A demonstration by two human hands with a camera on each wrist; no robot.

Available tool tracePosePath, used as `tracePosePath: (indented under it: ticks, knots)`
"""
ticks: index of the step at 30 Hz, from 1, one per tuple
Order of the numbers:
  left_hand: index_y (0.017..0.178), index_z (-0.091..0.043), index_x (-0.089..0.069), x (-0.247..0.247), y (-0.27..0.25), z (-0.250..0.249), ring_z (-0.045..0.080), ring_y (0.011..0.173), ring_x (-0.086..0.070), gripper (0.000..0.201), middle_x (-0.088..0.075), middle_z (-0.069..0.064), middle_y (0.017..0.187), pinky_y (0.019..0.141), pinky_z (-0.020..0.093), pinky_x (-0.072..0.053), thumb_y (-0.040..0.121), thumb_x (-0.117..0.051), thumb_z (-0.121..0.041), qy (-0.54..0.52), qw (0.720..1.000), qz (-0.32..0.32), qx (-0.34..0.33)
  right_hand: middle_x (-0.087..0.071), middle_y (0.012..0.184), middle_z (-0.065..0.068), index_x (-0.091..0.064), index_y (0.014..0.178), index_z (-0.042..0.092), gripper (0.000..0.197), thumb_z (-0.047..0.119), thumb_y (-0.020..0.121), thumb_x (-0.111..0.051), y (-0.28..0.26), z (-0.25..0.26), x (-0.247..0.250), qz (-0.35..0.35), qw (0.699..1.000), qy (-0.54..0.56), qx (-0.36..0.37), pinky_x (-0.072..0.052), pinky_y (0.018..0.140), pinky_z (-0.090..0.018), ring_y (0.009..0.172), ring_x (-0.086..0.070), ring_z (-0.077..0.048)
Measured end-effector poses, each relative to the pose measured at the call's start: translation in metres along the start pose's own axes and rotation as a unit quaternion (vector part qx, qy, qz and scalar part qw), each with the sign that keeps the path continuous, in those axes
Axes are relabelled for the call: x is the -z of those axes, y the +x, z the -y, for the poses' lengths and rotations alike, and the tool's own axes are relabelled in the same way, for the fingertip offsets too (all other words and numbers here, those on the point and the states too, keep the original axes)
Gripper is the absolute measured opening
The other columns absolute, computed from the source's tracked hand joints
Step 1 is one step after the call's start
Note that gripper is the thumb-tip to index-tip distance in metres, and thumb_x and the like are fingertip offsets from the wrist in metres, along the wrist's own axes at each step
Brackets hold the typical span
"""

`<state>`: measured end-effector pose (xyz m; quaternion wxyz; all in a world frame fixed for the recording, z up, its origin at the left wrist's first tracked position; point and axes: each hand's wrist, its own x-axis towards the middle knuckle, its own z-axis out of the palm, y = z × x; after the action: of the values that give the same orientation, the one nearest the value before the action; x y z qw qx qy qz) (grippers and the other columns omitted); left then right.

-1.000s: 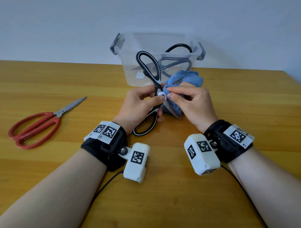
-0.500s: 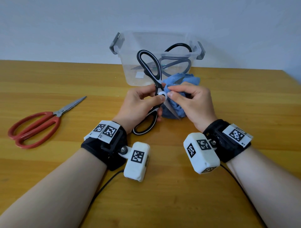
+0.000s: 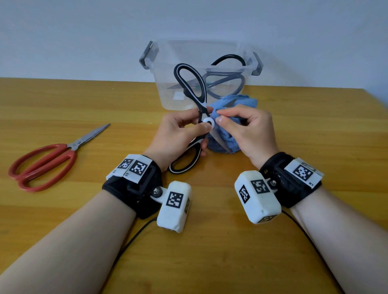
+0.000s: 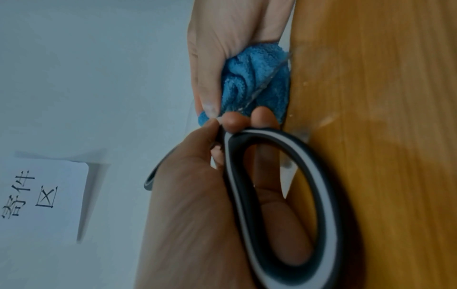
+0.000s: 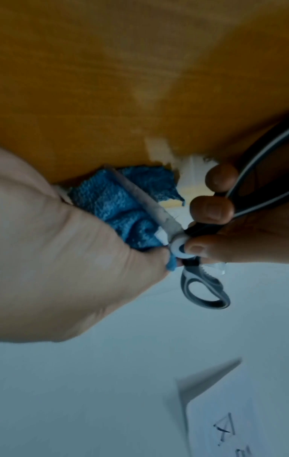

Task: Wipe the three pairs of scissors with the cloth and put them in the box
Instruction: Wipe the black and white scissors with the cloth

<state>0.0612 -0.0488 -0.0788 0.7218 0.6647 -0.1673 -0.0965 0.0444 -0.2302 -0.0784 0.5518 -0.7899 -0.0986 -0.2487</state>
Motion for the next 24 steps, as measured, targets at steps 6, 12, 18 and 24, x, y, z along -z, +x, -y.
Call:
tracePosePath:
  ticks: [6, 12, 18, 24]
  knots:
    - [0.12, 0.017, -0.058, -0.0037, -0.0011, -0.0011, 0.027, 0.055, -0.055, 0.028, -0.065, -0.011, 0.083, 0.055, 0.042, -0.058, 0.096, -0.064, 0.004, -0.004, 1.0, -0.023, 0.01, -0.074, 0.086, 0.02, -0.075, 0.087, 0.029, 0.022, 0.007, 0.087, -0.073, 0.0029, -0.0046, 0.0041, -0.11, 0.993, 0.042, -0.03, -0.054, 0.083, -0.02, 0.09, -0.07, 0.0]
    - [0.12, 0.019, -0.056, -0.0008, -0.0012, -0.0012, 0.027, 0.055, -0.054, 0.029, -0.066, -0.004, 0.084, 0.055, 0.039, -0.057, 0.096, -0.063, 0.004, -0.006, 1.0, -0.008, 0.006, -0.075, 0.089, 0.011, -0.078, 0.091, 0.022, 0.015, 0.008, 0.086, -0.077, -0.0007, -0.0004, 0.0006, 0.015, 1.0, -0.006, 0.009, -0.053, 0.081, -0.018, 0.088, -0.071, -0.003]
    - [0.12, 0.021, -0.055, -0.0035, -0.0012, -0.0016, 0.027, 0.056, -0.053, 0.03, -0.064, -0.012, 0.084, 0.055, 0.04, -0.056, 0.096, -0.064, 0.005, -0.012, 1.0, -0.021, 0.016, -0.074, 0.09, 0.016, -0.076, 0.088, 0.024, 0.019, 0.006, 0.087, -0.073, 0.0033, -0.0046, 0.0049, -0.136, 0.989, 0.042, -0.035, -0.055, 0.085, -0.021, 0.091, -0.07, 0.0]
    - [0.117, 0.026, -0.049, -0.0014, -0.0014, -0.0023, 0.027, 0.056, -0.054, 0.034, -0.069, -0.012, 0.092, 0.055, 0.04, -0.057, 0.097, -0.063, 0.003, -0.006, 1.0, 0.0, 0.001, -0.075, 0.09, 0.013, -0.077, 0.093, 0.027, 0.018, 0.011, 0.086, -0.078, 0.0002, -0.0011, -0.0004, 0.02, 1.0, 0.009, 0.0, -0.054, 0.082, -0.019, 0.089, -0.071, -0.003]
